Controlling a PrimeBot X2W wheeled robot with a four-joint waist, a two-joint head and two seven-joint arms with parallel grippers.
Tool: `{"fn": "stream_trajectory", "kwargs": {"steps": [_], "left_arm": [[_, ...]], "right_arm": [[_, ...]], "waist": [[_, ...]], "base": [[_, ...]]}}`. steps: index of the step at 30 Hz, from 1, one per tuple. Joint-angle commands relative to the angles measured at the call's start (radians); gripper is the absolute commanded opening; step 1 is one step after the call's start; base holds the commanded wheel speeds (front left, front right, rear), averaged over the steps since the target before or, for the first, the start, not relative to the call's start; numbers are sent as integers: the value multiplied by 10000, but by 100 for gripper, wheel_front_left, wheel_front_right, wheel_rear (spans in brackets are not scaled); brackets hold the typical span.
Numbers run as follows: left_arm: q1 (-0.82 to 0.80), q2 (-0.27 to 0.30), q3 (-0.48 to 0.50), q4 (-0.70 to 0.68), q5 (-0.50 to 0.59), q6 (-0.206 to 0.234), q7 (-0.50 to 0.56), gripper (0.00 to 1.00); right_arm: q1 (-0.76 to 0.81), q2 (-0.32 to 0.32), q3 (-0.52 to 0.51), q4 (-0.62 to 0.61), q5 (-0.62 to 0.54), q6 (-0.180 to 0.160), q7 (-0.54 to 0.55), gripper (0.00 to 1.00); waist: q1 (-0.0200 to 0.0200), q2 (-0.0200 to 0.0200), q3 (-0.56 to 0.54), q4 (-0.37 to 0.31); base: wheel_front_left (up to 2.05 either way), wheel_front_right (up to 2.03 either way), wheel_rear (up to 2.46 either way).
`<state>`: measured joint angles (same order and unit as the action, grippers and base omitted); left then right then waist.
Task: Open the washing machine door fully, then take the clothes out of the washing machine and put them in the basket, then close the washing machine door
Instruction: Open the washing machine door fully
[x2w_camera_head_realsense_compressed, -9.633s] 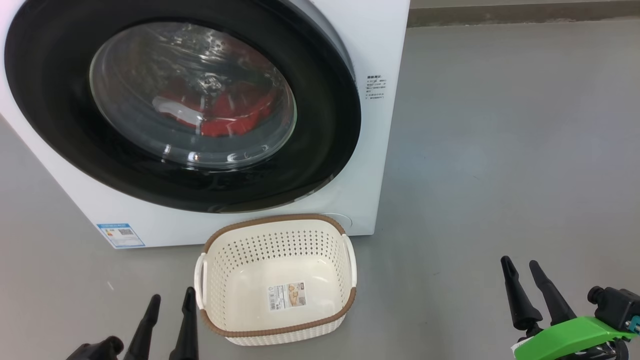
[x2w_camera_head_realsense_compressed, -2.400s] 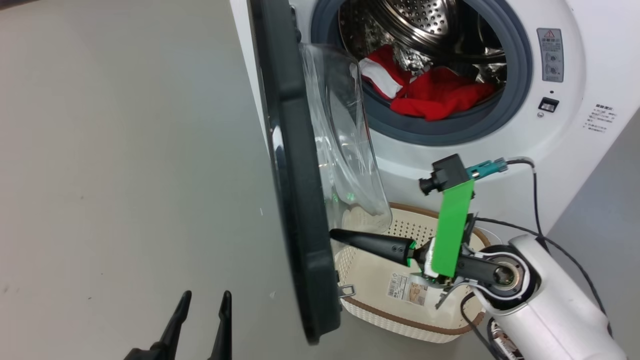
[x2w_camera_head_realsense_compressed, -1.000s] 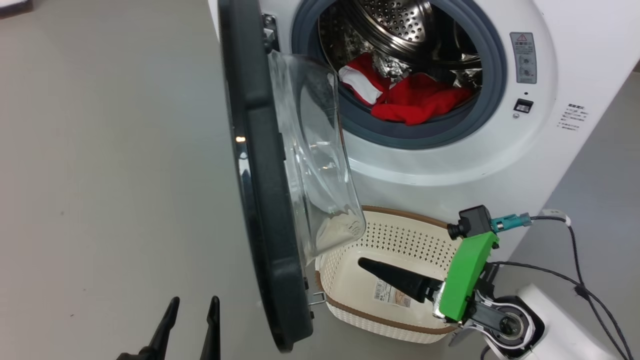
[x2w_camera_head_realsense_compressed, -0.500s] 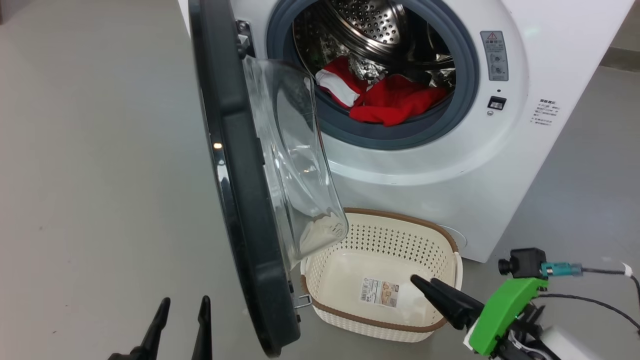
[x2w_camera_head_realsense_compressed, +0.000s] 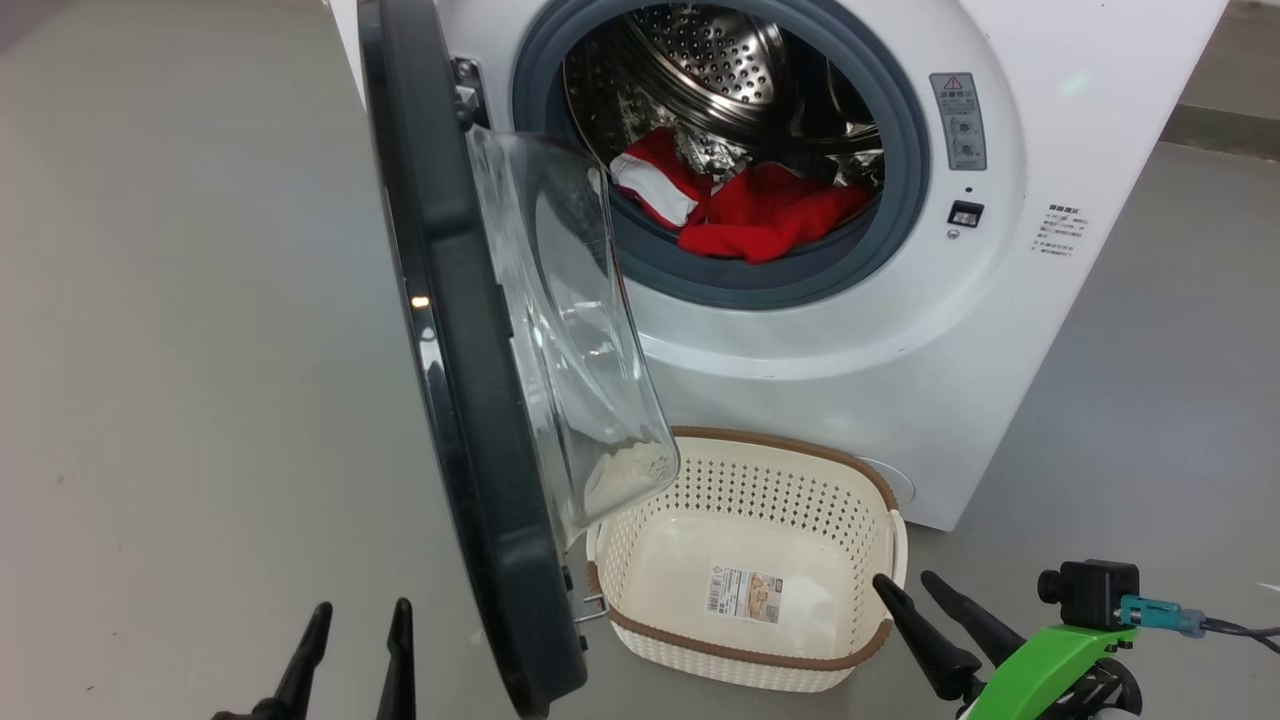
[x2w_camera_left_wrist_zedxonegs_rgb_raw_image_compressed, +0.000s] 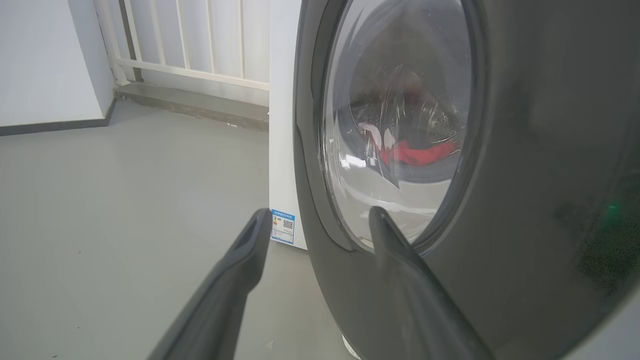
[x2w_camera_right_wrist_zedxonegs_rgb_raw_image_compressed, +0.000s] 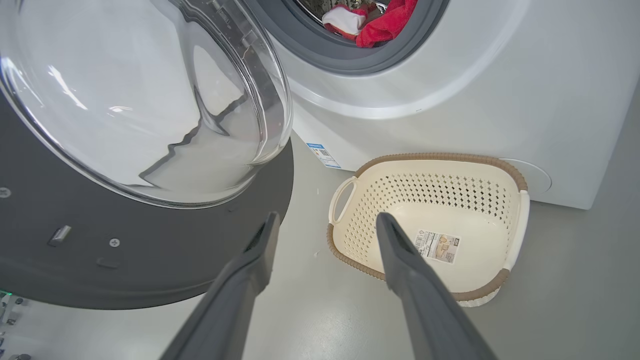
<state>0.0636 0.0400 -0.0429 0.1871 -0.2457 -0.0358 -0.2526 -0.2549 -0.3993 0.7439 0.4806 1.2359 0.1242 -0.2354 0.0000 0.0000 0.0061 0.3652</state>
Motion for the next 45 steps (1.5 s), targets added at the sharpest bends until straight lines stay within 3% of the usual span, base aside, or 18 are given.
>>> {"fn": "stream_trajectory", "kwargs": {"steps": [1,21,33,45], "left_arm": [[-131,102,358,-177,110,-44,-92,100],[-11,102,272,-152,112,-15,-92,100],[6,102,300,-171,111,-12,-92,100],[-25,102,204,-127,77,3,-92,100]], "right_arm": [[-208,-119,73,-42,-205,65,-192,100],[1205,1555,-3535,-583,-5173,65,-263,100],[1779,2148,-5252,-1166,-7111,65,-263,100],[2374,2505,-5905,-1063,-8190,65,-264,100]], "waist": [[0,0,-12,-9],[0,0,-139,35],[0,0,-129,11],[0,0,-77,8]], "base": [[0,0,0],[0,0,0],[0,0,0],[0,0,0]]}}
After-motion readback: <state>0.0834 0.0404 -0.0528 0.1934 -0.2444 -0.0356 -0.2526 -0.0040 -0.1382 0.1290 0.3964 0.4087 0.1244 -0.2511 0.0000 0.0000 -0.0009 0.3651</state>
